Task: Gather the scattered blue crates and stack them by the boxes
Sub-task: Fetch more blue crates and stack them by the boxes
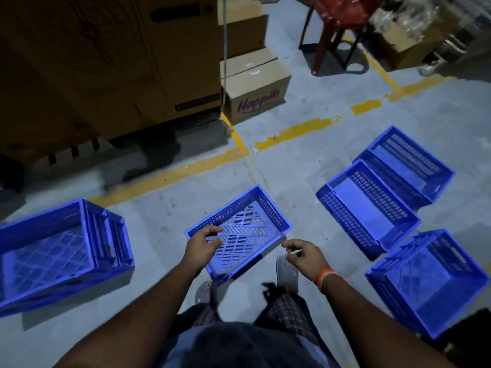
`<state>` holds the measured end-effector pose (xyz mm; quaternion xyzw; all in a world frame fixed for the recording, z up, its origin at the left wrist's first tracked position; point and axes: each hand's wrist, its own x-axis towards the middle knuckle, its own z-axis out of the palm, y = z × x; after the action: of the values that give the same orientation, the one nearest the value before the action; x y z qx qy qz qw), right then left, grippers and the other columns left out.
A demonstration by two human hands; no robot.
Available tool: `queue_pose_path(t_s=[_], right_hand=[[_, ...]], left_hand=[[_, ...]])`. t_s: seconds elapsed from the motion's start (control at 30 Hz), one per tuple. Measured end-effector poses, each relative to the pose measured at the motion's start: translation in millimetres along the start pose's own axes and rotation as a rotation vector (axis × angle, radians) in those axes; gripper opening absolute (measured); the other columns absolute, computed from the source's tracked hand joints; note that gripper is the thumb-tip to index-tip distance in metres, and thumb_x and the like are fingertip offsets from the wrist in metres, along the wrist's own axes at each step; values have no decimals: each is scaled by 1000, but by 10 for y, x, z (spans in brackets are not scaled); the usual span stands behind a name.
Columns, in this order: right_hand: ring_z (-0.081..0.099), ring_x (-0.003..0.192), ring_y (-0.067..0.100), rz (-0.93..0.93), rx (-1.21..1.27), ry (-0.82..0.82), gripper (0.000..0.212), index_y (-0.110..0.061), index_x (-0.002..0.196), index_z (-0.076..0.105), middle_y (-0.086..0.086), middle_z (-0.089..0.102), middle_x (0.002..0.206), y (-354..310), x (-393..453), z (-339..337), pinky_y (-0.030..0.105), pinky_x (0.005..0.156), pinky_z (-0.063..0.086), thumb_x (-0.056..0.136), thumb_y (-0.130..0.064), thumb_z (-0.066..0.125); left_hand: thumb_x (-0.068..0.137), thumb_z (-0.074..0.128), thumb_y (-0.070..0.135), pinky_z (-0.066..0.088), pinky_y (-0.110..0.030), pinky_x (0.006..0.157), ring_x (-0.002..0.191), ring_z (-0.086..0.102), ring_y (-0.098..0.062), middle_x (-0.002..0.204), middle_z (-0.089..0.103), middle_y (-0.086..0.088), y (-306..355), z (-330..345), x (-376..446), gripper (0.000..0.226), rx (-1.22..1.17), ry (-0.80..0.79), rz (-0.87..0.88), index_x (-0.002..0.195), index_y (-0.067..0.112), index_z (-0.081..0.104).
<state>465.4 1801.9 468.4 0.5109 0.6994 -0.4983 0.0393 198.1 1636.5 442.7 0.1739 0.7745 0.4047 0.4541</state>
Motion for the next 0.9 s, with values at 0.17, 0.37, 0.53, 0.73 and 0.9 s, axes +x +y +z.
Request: queue_pose_path(t_s=[0.17, 0.37, 0.53, 0.73, 0.9], right_hand=[[62, 73, 0, -69, -106, -188, 30, -25, 99, 75, -13, 68, 83, 191, 810, -559, 21, 78, 47, 79, -3, 67], [62, 74, 12, -126, -186, -284, 30, -22, 98, 75, -13, 66, 82, 109, 1612, -1203, 21, 73, 47, 76, -2, 69], [64, 77, 17, -164, -237, -390, 29, -23, 101, 74, -13, 66, 87, -81, 2075, -1235, 22, 74, 46, 79, -4, 68], [67, 82, 17, -148, -261, -441, 28, -26, 106, 74, -3, 66, 105, 143, 2668, -801, 4, 64, 43, 83, -11, 70], [65, 88, 15, -137, -260, -422, 33, -29, 111, 71, 0, 60, 118, 662, 3292, -285, 20, 75, 49, 81, -15, 74]], left_hand=[[89, 70, 10, 51, -32, 77, 81, 61, -14, 110, 67, 5, 202, 520, 125, 24, -95, 206, -91, 106, 27, 70], [82, 72, 22, 51, -33, 89, 86, 64, -10, 118, 67, -1, 320, 1140, 50, 36, -122, 321, -190, 118, 22, 69], [89, 69, 8, 49, -21, 83, 86, 62, 14, 113, 67, 0, 322, 1349, 150, 31, -146, 437, -217, 115, 23, 68], [68, 69, 60, 50, -22, 91, 98, 61, 1, 115, 64, 6, -273, 1449, 598, 63, -144, 522, -266, 120, 24, 67], [71, 59, 51, 48, -32, 96, 106, 66, -23, 118, 71, -1, -1237, 1582, 1151, 58, 90, 613, -292, 117, 18, 70]])
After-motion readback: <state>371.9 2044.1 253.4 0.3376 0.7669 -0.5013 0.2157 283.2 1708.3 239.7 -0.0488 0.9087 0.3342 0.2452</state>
